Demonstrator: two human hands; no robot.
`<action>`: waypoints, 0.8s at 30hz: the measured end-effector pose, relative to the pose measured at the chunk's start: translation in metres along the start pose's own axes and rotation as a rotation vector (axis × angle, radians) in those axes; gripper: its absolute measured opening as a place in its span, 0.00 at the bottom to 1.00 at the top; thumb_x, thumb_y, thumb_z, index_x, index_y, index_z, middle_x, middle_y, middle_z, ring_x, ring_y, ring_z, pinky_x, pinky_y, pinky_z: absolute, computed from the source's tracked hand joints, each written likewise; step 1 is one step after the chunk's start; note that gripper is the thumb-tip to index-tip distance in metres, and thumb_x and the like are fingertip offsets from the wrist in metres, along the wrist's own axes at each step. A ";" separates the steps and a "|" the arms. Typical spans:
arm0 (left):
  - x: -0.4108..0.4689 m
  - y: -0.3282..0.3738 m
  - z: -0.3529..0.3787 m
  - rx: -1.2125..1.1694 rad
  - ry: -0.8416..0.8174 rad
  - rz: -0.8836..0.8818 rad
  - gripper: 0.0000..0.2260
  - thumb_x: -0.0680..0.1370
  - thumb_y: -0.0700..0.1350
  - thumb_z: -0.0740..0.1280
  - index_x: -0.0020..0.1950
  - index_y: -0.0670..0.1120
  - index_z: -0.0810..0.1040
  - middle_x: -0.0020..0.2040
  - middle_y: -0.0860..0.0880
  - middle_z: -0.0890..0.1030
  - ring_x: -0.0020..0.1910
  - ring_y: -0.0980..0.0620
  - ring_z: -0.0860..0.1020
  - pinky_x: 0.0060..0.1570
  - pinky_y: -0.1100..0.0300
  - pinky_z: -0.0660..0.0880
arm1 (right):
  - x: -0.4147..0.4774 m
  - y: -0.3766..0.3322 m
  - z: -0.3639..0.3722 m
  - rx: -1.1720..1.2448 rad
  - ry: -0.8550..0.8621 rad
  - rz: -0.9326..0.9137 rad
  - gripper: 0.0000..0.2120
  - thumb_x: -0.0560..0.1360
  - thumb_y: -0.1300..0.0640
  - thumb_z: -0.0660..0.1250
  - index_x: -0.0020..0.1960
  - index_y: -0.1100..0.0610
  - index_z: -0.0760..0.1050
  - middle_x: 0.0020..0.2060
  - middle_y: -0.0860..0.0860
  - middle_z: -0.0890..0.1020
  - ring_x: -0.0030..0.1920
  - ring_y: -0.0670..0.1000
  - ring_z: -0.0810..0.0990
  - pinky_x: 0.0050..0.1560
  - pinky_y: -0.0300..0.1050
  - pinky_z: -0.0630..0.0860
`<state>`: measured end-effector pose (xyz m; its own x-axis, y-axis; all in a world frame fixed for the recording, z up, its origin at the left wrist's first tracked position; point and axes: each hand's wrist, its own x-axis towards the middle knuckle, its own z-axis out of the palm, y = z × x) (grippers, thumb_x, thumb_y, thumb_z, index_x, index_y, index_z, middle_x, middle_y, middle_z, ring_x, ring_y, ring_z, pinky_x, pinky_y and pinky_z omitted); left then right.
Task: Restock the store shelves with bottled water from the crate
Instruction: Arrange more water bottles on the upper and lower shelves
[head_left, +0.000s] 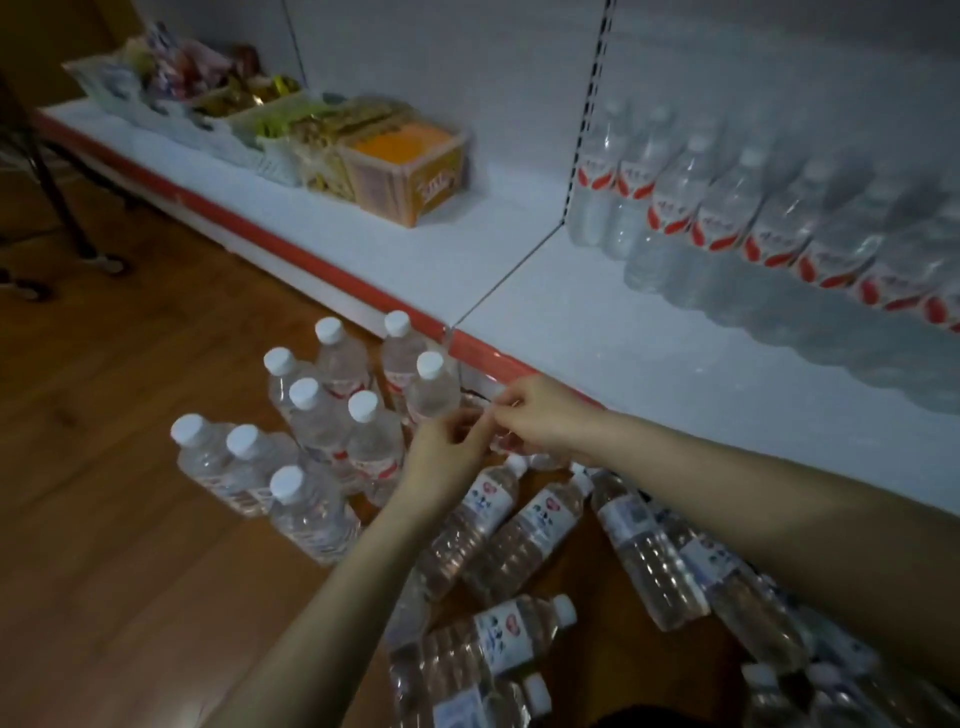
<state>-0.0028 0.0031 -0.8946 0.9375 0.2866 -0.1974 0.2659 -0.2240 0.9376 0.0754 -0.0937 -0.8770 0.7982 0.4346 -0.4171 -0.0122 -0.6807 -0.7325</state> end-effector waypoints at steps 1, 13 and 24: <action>0.001 -0.014 0.008 -0.006 0.013 -0.035 0.11 0.80 0.46 0.60 0.51 0.43 0.79 0.43 0.48 0.81 0.43 0.51 0.80 0.45 0.55 0.77 | 0.007 0.012 0.011 0.001 -0.005 0.048 0.11 0.79 0.57 0.60 0.41 0.59 0.76 0.35 0.53 0.79 0.36 0.50 0.78 0.39 0.44 0.75; 0.024 -0.129 0.091 0.356 -0.158 -0.263 0.12 0.78 0.46 0.62 0.57 0.40 0.75 0.53 0.43 0.80 0.51 0.45 0.79 0.52 0.53 0.76 | 0.030 0.173 0.085 0.402 0.208 0.575 0.10 0.76 0.54 0.64 0.54 0.58 0.75 0.40 0.53 0.78 0.43 0.54 0.77 0.44 0.47 0.77; 0.040 -0.142 0.107 0.950 -0.294 -0.182 0.18 0.77 0.50 0.63 0.62 0.41 0.72 0.63 0.40 0.70 0.62 0.41 0.69 0.59 0.53 0.69 | 0.034 0.196 0.104 1.189 0.276 0.762 0.15 0.73 0.56 0.69 0.57 0.62 0.75 0.51 0.59 0.80 0.44 0.55 0.80 0.43 0.48 0.79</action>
<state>0.0215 -0.0534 -1.0662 0.8491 0.1777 -0.4975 0.3585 -0.8855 0.2957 0.0377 -0.1510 -1.0910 0.4560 -0.0245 -0.8896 -0.8575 0.2556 -0.4466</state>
